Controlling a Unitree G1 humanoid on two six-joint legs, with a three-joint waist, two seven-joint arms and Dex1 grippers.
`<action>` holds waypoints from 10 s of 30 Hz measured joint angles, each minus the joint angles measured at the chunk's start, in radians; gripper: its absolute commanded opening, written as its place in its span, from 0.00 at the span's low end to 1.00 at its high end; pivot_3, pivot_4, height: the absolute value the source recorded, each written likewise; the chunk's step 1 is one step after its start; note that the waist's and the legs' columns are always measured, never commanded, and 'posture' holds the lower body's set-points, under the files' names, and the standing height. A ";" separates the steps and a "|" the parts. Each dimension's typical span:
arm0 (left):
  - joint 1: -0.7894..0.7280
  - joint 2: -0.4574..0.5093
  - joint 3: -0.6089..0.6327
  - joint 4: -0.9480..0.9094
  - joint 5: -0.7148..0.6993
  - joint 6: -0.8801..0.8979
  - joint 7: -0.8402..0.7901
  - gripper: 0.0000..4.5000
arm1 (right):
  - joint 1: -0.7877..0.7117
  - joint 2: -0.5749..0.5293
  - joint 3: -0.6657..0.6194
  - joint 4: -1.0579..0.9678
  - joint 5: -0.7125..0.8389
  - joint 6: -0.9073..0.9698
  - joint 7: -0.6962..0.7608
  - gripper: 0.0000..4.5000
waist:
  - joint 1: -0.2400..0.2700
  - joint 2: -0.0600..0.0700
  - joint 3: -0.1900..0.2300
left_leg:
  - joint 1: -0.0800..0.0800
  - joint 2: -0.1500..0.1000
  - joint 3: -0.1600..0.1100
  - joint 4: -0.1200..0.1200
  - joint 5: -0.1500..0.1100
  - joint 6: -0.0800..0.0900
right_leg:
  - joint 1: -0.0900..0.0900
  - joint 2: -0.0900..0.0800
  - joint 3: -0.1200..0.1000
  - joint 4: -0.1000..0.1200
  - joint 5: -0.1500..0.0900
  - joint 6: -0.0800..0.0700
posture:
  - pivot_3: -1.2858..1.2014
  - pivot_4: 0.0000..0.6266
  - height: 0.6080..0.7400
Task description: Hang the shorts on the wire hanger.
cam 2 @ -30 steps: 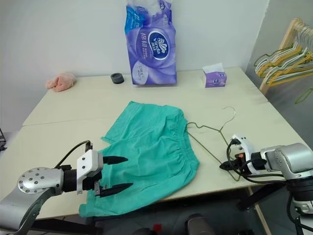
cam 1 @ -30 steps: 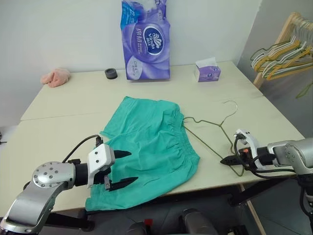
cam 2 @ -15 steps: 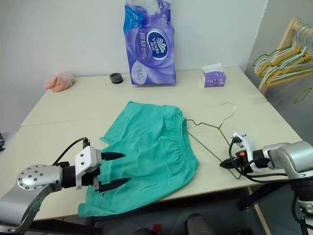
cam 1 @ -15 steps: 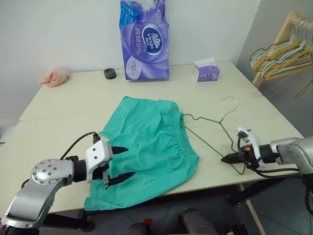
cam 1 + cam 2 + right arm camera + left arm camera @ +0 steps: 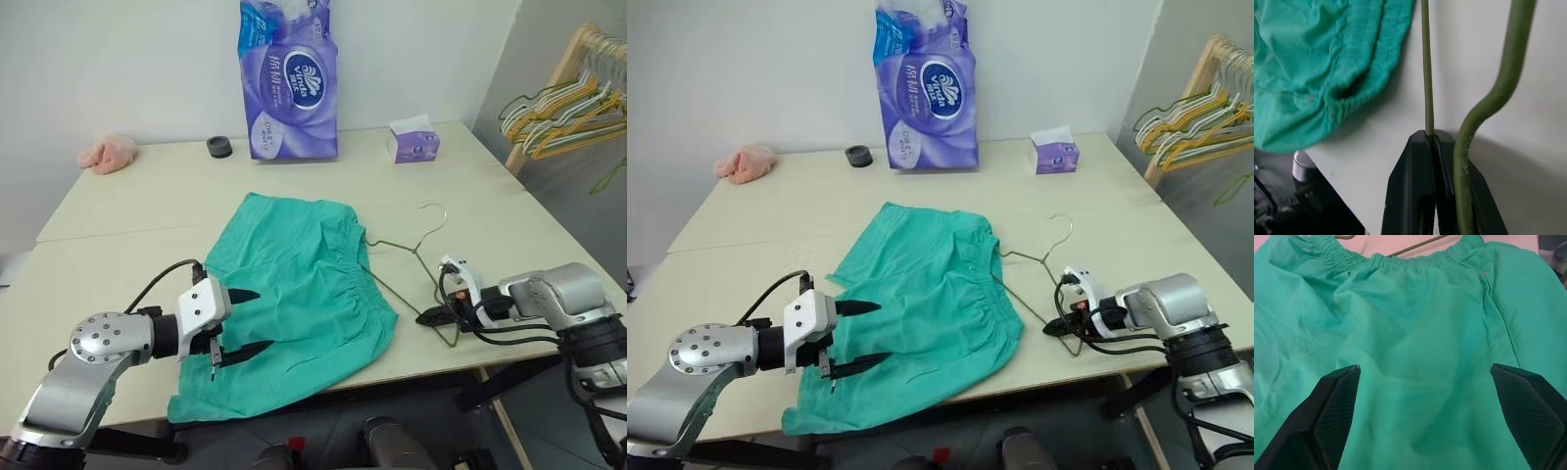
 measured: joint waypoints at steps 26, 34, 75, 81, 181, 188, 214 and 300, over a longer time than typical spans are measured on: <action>-0.198 -0.139 0.049 0.072 -0.026 0.102 0.199 1.00 | -0.071 0.241 -0.219 -0.233 -0.009 -0.072 -0.284 0.00 | -0.004 -0.001 -0.002 | -0.002 0.000 -0.002 0.000 0.000 0.000 | -0.001 0.000 -0.002 0.000 0.000 0.000 | 0.42 0.04 1.00; -0.386 -0.120 0.120 0.127 -0.082 0.121 0.215 1.00 | -0.050 0.120 0.041 -0.305 -0.176 -0.377 -0.220 0.00 | -0.014 -0.002 -0.002 | -0.004 -0.002 -0.004 0.001 0.000 0.000 | -0.002 -0.001 -0.003 0.000 0.001 0.000 | 0.42 0.03 1.00; -0.653 -0.057 -0.154 0.531 0.167 -0.204 -0.132 1.00 | -0.021 0.064 0.204 -0.343 -0.591 -0.946 -0.063 0.00 | -0.052 -0.004 -0.004 | -0.006 -0.003 -0.008 0.002 0.000 0.000 | -0.005 -0.003 -0.006 0.003 0.004 -0.003 | 0.41 0.03 1.00; -0.631 -0.058 -0.151 0.508 0.155 -0.187 -0.132 1.00 | -0.017 0.082 0.204 -0.342 -0.593 -0.985 -0.059 0.00 | -0.051 -0.004 -0.004 | -0.006 -0.003 -0.008 0.003 0.000 0.000 | -0.005 -0.003 -0.006 0.003 0.004 -0.004 | 0.41 0.03 1.00; -0.664 -0.025 -0.181 0.636 0.193 -0.258 -0.370 0.38 | -0.001 0.079 0.170 -0.457 -0.432 -0.729 0.075 0.00 | -0.062 -0.005 -0.029 | -0.017 -0.004 -0.015 0.016 0.000 0.000 | -0.007 -0.003 -0.011 0.005 0.005 -0.003 | 0.40 0.02 1.00; -0.636 -0.023 -0.186 0.618 0.192 -0.260 -0.376 0.00 | -0.001 0.084 0.169 -0.457 -0.432 -0.731 0.075 0.00 | -0.062 -0.005 -0.030 | -0.017 -0.004 -0.015 0.016 0.000 0.000 | -0.007 -0.003 -0.011 0.005 0.005 -0.003 | 0.41 0.02 1.00; -0.605 0.026 -0.158 0.600 0.181 -0.205 -0.342 0.00 | 0.197 0.136 0.022 -0.161 -0.389 -1.017 0.063 1.00 | -0.071 -0.005 -0.034 | -0.017 -0.004 -0.016 0.016 0.000 0.000 | -0.008 -0.003 -0.012 0.008 0.005 -0.003 | 0.41 0.01 1.00; -0.476 0.233 -0.122 0.561 0.121 -0.132 -0.414 0.00 | 0.188 0.166 -0.086 -0.345 -0.117 -0.670 -0.059 0.00 | -0.050 -0.004 -0.034 | -0.016 -0.005 -0.014 0.016 0.000 0.000 | -0.009 -0.003 -0.010 0.010 0.005 -0.003 | 0.41 0.04 1.00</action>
